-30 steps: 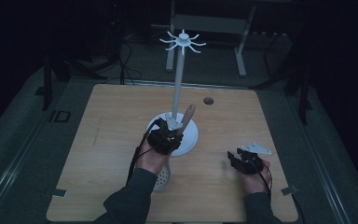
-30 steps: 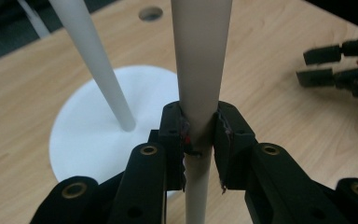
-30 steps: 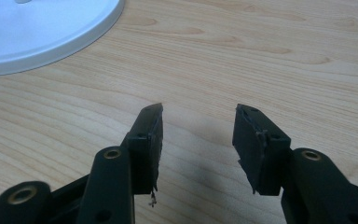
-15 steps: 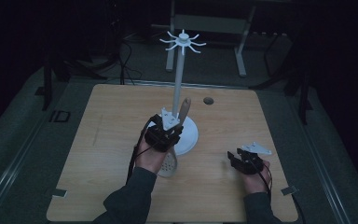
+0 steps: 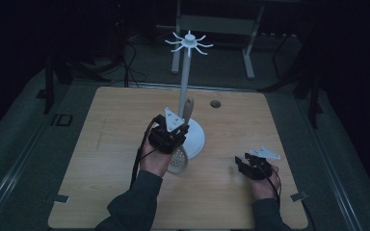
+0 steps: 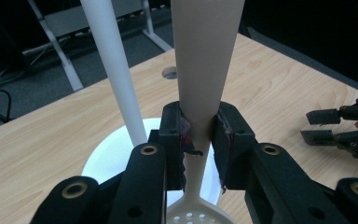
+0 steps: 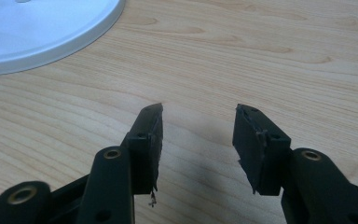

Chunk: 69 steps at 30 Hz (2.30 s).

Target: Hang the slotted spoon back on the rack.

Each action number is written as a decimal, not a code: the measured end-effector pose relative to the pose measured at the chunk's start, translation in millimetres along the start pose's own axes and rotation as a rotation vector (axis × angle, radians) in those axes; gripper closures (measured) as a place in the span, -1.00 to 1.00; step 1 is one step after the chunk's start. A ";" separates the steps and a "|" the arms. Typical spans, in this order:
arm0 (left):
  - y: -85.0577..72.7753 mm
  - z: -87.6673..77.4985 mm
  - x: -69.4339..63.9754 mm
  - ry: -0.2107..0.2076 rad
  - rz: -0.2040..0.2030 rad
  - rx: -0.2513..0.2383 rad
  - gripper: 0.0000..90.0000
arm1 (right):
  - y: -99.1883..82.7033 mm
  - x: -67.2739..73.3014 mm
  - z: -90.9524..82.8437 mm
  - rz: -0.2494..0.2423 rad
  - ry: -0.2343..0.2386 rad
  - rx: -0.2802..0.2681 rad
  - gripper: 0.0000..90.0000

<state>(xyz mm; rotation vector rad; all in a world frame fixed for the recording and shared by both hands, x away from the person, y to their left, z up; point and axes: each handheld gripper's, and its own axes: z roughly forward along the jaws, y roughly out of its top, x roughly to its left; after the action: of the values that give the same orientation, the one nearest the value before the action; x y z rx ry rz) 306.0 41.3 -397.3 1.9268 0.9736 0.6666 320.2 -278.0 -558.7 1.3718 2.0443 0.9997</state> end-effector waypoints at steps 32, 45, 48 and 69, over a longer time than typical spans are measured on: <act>27.9 -14.0 0.1 0.088 -0.036 -0.128 0.66 | -0.3 0.2 -0.2 0.000 0.001 0.002 0.16; 37.1 -19.0 0.3 0.136 -0.079 -0.168 0.66 | -0.4 0.3 0.2 -0.004 0.001 0.001 0.16; 39.9 -19.5 0.4 0.145 -0.088 -0.171 0.66 | -0.4 0.2 0.4 -0.005 0.001 0.000 0.16; 61.8 -20.0 -3.0 0.222 -0.087 -0.190 0.66 | -0.7 0.9 0.8 -0.004 0.002 0.004 0.16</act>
<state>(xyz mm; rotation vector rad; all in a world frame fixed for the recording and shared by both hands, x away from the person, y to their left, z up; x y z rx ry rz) 312.5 27.3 -334.1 1.6602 1.0820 0.9028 320.1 -277.1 -559.8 1.3684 2.0506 0.9964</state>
